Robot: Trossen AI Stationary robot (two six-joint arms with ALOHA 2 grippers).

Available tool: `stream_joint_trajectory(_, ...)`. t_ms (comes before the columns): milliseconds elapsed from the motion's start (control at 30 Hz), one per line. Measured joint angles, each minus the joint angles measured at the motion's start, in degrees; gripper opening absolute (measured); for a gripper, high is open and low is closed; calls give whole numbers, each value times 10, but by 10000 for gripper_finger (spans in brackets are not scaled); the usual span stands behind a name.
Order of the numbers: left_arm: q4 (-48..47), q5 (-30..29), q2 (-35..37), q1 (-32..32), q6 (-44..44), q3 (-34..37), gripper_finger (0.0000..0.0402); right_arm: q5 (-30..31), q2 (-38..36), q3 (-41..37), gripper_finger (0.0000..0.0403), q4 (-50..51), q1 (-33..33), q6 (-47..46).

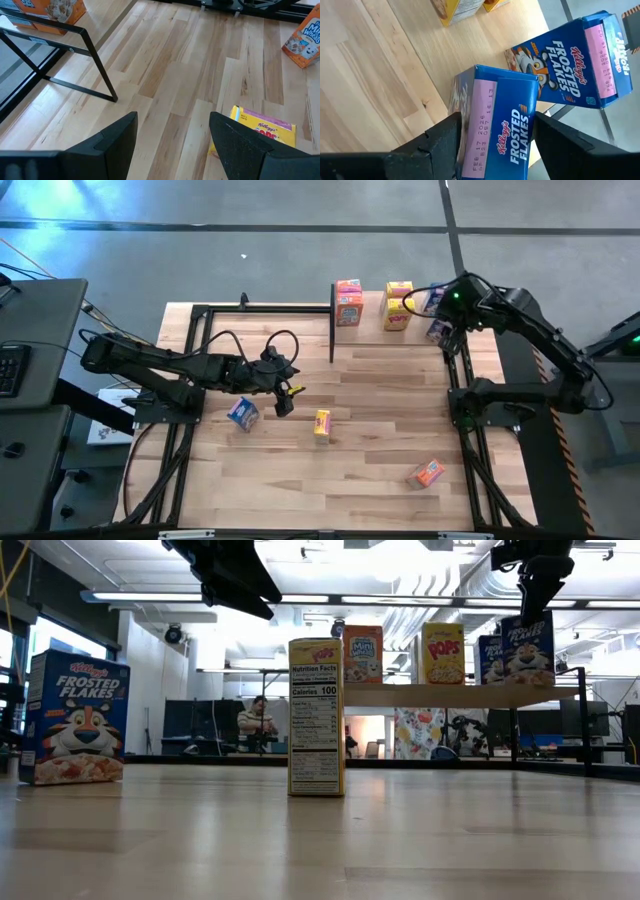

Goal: Stack cereal on shelf
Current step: Put the bottom blue cereal box on the shelf aligned with the blue cereal box

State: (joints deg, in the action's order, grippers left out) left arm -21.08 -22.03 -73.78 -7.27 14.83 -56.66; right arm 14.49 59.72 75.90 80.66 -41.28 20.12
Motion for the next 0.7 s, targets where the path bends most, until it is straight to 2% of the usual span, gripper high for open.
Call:
stream_joint_trajectory(333,0,0,0,0,0,0,239,11,0,3,233,-13,0,18)
stream_joint_trajectory(700,0,0,0,0,0,0,239,16,0,43,234,-17,0,19)
